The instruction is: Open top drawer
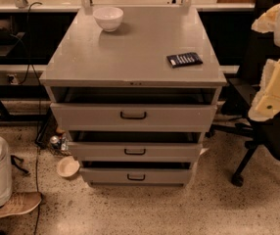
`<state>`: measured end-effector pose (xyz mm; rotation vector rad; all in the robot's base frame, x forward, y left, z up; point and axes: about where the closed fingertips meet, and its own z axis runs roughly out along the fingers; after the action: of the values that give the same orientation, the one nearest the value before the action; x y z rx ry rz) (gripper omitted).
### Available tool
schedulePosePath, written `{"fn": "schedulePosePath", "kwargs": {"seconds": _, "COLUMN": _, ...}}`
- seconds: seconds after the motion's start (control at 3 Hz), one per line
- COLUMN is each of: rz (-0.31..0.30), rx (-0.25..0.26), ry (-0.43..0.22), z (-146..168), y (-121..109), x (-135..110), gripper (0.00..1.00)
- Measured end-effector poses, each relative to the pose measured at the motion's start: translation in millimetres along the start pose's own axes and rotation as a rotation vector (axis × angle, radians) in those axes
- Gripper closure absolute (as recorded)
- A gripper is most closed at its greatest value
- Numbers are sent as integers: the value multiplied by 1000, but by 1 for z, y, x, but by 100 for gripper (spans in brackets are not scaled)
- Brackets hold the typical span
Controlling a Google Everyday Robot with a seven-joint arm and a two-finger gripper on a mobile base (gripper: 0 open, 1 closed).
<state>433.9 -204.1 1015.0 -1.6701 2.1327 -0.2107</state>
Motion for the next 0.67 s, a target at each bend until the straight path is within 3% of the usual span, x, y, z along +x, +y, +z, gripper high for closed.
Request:
{"fn": "schedulePosePath", "kwargs": {"seconds": 0.33, "rz": 0, "rx": -2, "ry": -2, "z": 3, "y": 1, "x": 0, "gripper": 0}}
{"fn": "schedulePosePath", "kwargs": {"seconds": 0.67, "rz": 9, "rx": -55, "ry": -40, "z": 70, "y": 18, "x": 3, "gripper": 0}}
